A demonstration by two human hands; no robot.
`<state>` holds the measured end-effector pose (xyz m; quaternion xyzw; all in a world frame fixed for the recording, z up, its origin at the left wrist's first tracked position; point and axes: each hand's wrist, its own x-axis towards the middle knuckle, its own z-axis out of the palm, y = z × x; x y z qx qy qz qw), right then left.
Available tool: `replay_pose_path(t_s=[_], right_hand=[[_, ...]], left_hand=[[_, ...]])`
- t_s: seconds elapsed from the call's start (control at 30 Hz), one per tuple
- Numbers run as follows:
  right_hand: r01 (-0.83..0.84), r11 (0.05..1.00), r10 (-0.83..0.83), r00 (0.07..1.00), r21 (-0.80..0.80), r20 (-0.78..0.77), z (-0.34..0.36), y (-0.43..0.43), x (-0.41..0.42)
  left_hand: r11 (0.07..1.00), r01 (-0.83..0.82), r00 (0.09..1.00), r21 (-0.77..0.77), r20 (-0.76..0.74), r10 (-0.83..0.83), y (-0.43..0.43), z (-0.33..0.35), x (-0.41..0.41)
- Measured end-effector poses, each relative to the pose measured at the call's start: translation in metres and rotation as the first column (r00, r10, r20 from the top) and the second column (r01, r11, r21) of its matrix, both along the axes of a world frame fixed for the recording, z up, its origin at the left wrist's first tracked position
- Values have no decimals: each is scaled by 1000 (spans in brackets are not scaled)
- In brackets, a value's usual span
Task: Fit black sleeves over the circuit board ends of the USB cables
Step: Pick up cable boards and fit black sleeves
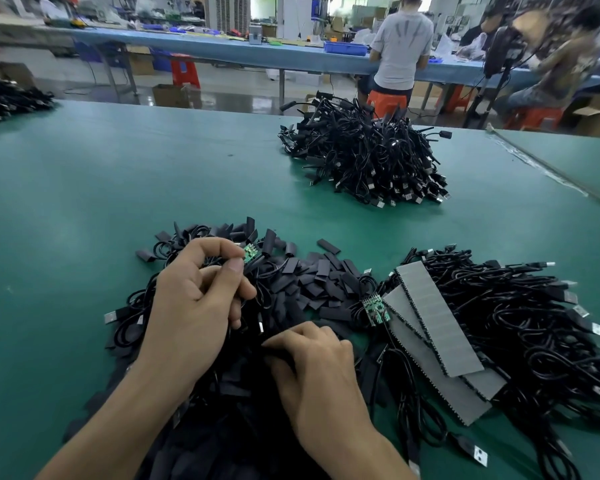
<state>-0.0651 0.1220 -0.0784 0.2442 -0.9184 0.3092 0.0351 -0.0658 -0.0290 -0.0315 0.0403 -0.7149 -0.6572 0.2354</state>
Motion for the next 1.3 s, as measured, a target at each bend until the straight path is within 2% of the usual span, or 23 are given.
replay_pose_path(t_s=[0.17,0.3,0.37,0.43,0.57,0.8,0.97,1.07,1.13,1.2,1.3], right_hand=[[85,967,-77,996,-242,42,2,0,-5],[186,891,-119,976,-413,183,13,8,-14],[208,874,-103,963,-440,250,17,13,-19],[214,860,-66,947,-464,314,21,17,-24],[264,714,101,878,-648,468,29,23,-28],[262,628,225,841,-733,493,34,25,-30],[177,715,183,887,-677,424,32,24,-28],[58,878,32,983,-475,180,28,24,-26],[26,943,-32,999,-332,-12,27,22,-24],[31,960,-68,990,-280,-122,26,21,-24],[33,954,-78,987,-298,-141,27,22,-23]], left_hand=[[1000,-2,1000,3,7,2,1,1,-1],[1000,8,1000,-8,15,-8,1,1,-1],[1000,22,1000,-12,22,-21,0,0,-1],[998,46,998,-38,33,-45,0,-1,0],[985,132,986,-114,115,-119,2,-5,0],[976,205,968,-74,164,-191,3,-8,3],[981,180,972,-75,166,-166,3,-7,2],[982,180,971,-61,171,-168,3,-8,2],[979,197,967,-50,177,-185,5,-7,3],[977,207,964,-43,179,-196,6,-7,3],[978,204,964,-33,179,-195,7,-7,3]])
